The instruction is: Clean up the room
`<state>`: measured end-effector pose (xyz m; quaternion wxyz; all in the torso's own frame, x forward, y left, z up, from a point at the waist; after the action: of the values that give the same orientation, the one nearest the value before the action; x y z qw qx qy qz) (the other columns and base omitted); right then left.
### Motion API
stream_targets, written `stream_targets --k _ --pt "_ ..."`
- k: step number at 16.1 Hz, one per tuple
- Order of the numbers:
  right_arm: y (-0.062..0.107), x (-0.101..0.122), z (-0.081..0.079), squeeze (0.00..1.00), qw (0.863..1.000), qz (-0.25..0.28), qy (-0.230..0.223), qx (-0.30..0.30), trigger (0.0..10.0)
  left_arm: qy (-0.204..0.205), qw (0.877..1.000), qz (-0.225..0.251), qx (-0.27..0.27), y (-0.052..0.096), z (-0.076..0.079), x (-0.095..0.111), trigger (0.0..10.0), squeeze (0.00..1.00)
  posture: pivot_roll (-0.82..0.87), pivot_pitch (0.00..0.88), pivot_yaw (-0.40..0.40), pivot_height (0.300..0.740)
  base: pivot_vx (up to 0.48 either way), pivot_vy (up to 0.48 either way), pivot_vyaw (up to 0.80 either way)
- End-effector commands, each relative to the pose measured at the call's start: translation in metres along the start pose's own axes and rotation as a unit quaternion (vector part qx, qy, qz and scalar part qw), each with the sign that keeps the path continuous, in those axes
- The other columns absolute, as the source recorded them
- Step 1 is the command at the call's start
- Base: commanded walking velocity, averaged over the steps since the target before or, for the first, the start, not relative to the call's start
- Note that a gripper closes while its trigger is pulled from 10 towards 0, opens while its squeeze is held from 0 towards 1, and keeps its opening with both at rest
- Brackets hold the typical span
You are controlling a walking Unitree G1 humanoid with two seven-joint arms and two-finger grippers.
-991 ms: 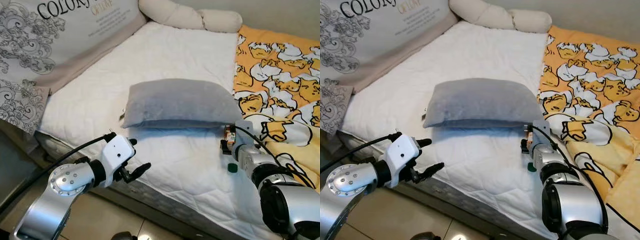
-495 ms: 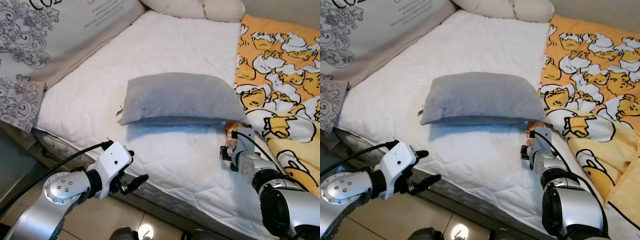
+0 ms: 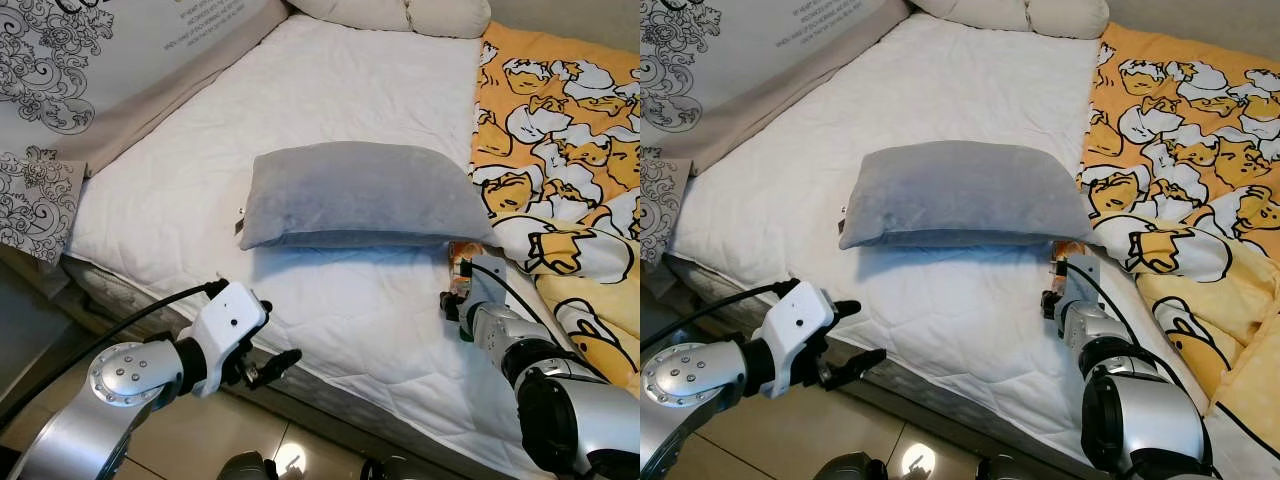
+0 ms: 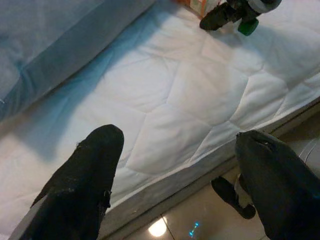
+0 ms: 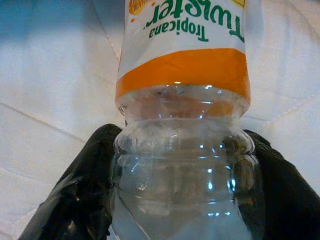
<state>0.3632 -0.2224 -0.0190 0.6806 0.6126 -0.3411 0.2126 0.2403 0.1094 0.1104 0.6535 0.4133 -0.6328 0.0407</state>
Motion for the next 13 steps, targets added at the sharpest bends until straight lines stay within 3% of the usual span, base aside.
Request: stream_targets --k 1,6,9,10,11,13 --pt "0.0 -0.006 0.003 0.0 1.0 -0.002 -0.017 -0.003 0.0 0.003 1.0 0.005 0.001 -0.003 0.0 0.001 10.0 0.0 0.16 0.037 -0.011 0.74 0.0 0.0 0.0" --pt "0.0 -0.019 0.008 0.0 0.998 0.002 -0.066 -0.002 0.0 0.062 0.997 0.017 0.031 -0.015 -0.005 -0.004 10.0 0.0 0.07 0.0 -0.005 0.74 0.0 0.0 0.0" --pt "0.0 -0.032 0.013 0.0 0.997 0.005 -0.077 0.003 0.0 0.073 0.995 0.035 0.059 -0.022 -0.011 -0.003 10.0 0.0 0.01 0.0 -0.001 0.74 0.0 0.0 0.0" --pt "0.004 -0.032 0.026 0.0 0.993 0.041 -0.109 -0.009 0.0 0.065 0.992 0.052 0.095 -0.026 -0.02 -0.004 10.0 0.0 -0.04 0.0 0.015 0.74 0.0 0.0 0.0" --pt "0.01 -0.021 0.036 0.0 0.986 0.087 -0.142 -0.019 0.0 0.087 0.986 0.072 0.126 -0.029 -0.029 -0.002 10.0 0.0 -0.06 0.0 0.019 0.74 0.0 0.0 0.0" --pt "0.026 0.01 0.035 0.0 0.973 0.171 -0.155 -0.01 0.0 0.12 0.975 0.091 0.163 -0.028 -0.042 -0.001 10.0 0.0 -0.07 0.0 0.023 0.74 0.0 0.0 0.0"
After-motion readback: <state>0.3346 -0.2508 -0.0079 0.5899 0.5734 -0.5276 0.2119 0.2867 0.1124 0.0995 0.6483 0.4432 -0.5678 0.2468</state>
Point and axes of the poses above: a point about 5 cm out from each wrist's last joint towards the gripper, its own y axis pointing back from the gripper into the wrist, its own x axis along the axis of the wrist's last joint, z = x × y, the point moved 6 cm from there along -y, pointing out of the wrist towards the gripper
